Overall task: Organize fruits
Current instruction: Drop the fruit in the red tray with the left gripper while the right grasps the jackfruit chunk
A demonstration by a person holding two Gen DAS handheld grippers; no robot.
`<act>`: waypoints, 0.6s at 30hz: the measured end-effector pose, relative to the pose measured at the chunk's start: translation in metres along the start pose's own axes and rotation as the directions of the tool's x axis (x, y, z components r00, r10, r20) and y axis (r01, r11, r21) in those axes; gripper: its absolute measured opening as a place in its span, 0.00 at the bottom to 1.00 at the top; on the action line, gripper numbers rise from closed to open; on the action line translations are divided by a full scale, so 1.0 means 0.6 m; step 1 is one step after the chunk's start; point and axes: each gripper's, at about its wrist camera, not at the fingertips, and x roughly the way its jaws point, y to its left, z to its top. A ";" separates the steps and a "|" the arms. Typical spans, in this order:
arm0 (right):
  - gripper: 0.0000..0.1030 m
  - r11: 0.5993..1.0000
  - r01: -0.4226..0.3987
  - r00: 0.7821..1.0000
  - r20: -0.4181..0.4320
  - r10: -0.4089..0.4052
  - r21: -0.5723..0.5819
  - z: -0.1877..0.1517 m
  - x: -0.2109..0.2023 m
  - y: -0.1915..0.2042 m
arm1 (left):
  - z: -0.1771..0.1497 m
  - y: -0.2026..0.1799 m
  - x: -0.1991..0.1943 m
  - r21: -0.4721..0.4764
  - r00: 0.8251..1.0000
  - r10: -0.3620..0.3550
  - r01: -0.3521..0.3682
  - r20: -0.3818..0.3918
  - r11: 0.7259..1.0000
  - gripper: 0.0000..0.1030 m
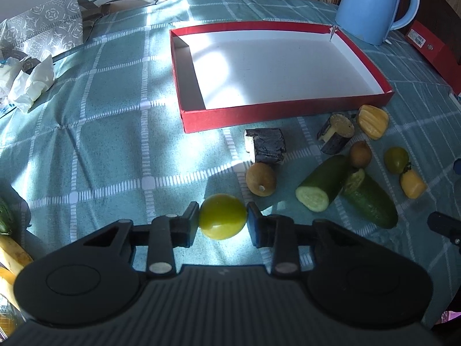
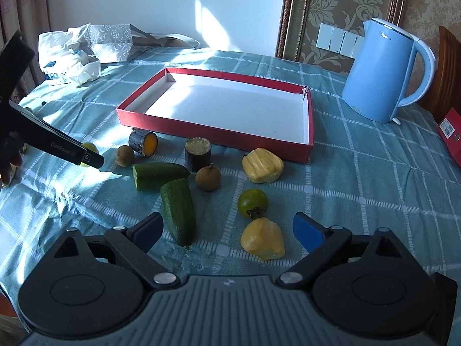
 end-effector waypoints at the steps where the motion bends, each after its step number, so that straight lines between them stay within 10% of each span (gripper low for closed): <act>1: 0.81 1.000 0.006 1.000 -0.011 -0.006 -0.003 -0.003 0.004 -0.002 | 0.000 -0.001 -0.005 0.000 1.000 0.002 -0.002 0.007 1.000 0.31; 18: 0.50 1.000 -0.004 0.988 -0.157 0.000 -0.026 -0.005 0.100 -0.051 | 0.001 -0.012 -0.048 0.011 0.999 0.017 -0.018 0.047 1.000 0.31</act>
